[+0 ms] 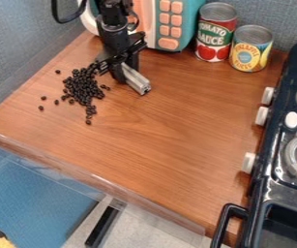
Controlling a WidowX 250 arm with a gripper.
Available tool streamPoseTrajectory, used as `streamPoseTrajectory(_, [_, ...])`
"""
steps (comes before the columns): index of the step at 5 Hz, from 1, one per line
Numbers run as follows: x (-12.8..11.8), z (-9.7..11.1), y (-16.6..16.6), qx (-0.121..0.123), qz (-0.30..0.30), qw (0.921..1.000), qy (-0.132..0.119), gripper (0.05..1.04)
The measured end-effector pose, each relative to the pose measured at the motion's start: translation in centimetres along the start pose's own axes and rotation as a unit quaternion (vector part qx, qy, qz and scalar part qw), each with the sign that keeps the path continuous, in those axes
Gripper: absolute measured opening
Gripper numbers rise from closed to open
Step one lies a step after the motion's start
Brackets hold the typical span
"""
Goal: Sweep into pile
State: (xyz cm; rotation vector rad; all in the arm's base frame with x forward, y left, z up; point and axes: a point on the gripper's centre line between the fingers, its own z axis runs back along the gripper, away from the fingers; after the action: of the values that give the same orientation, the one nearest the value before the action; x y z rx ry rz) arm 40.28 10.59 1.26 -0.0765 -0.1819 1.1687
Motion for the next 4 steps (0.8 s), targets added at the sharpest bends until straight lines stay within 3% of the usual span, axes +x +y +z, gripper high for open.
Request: streamPoseTrajectory(4, [0.1,0.2,2.5,0.005,0.016,0.9999,-0.005,0.385])
